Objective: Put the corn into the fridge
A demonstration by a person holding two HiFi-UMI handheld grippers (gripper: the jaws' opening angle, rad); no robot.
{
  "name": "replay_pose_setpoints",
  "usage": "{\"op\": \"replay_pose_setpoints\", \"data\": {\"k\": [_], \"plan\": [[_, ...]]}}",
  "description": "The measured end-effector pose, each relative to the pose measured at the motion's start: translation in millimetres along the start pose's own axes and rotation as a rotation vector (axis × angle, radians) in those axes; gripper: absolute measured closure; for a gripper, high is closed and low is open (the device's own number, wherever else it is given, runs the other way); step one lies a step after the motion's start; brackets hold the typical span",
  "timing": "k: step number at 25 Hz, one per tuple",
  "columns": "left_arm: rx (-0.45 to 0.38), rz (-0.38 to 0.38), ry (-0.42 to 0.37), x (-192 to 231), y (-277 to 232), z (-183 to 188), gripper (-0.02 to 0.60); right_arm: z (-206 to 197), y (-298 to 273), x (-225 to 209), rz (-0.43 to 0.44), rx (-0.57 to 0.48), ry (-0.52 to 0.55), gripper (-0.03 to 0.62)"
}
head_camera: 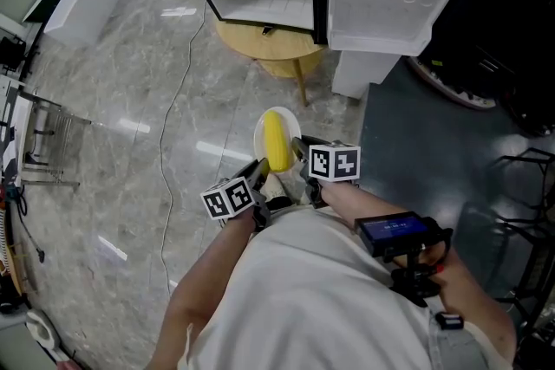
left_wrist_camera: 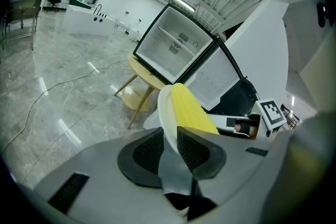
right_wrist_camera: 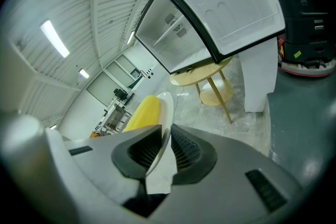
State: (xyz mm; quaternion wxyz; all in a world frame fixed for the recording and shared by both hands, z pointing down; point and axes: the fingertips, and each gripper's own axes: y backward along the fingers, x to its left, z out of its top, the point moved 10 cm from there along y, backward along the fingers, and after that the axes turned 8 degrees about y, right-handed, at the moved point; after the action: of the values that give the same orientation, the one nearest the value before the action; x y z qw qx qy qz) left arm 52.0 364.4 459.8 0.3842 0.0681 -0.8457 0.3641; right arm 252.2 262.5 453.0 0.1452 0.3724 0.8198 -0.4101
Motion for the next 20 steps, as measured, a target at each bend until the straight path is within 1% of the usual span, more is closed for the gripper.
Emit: {"op": "replay_pose_setpoints", "data": {"k": [3,11,15,20], "plan": [[-0.006,0.017,-0.003,-0.5,-3.2,4.4,0.500,5.7,-3.8,-3.0,0.011,0.002,-0.001,0.539],[-0.016,0.016,0.014,4.4,3.5,9.1,0.500,8.0,-13.2,3.3,0.025,0.014,0.004,0.539],[-0.037,0.033,-0.010,11.3,6.2,20.5,0.500,16.2,-27.5,12.5,0.047,0.008,0.038,0.539],[-0.031,0.017,-0.006,15.2,0.0,25.9,0.500,19.3,-34.3,10.8,0.038,0.019,0.045,0.539]]}}
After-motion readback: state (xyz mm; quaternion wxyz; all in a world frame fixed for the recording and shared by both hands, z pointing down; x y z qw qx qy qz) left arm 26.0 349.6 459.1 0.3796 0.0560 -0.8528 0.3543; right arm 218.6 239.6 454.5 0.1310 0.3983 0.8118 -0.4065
